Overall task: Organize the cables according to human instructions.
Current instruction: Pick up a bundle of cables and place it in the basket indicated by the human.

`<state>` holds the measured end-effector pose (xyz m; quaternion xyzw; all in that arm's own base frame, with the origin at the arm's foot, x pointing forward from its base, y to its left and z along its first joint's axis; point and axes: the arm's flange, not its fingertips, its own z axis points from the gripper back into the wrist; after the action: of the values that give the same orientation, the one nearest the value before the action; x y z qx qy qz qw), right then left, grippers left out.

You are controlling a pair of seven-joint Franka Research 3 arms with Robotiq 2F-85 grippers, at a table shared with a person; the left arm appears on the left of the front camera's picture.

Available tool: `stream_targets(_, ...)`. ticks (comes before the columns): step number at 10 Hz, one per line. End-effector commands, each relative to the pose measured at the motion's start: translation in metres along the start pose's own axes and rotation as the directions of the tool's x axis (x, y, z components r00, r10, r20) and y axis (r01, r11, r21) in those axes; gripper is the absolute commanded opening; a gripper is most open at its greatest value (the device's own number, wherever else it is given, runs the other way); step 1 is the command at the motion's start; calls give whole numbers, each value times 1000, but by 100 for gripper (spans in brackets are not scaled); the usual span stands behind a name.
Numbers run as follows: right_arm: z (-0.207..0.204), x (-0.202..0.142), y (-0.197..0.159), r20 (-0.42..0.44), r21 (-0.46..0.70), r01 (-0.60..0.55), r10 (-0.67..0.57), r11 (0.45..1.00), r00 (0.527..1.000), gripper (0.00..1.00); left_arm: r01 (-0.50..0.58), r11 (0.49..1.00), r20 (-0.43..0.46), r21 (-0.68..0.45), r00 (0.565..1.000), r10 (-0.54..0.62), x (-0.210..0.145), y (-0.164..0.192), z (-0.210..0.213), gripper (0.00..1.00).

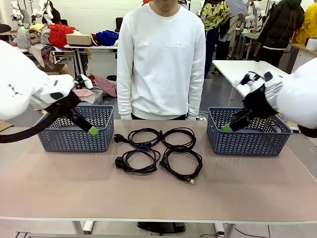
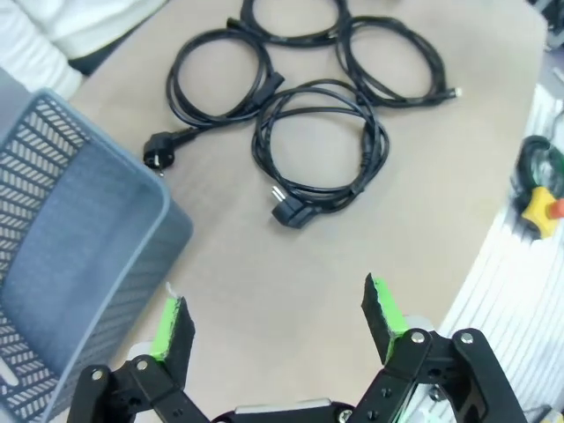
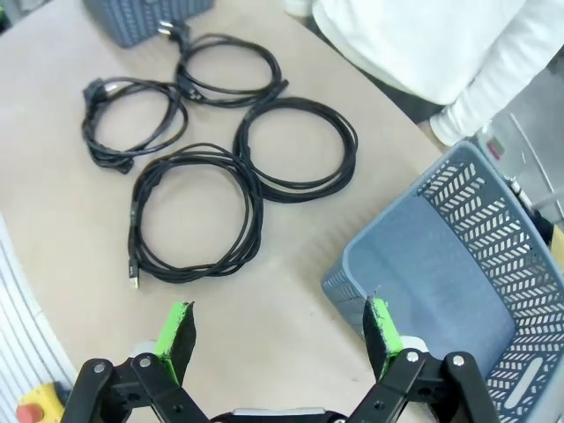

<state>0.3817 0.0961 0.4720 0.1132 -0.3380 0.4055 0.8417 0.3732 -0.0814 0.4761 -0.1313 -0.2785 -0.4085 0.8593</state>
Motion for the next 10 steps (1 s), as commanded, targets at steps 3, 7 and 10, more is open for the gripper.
stream_targets(3,29,-54,-5,87,95,-48,39,994,995,100,11,995,39,-98,999,-7,-12,20,32,100)
stream_targets(7,29,-56,-8,90,118,-36,25,992,996,100,-26,994,52,-109,998,32,-10,25,45,100)
stream_targets(10,36,-27,-27,71,101,-31,24,994,997,100,-8,997,29,-79,1000,10,-11,23,43,100)
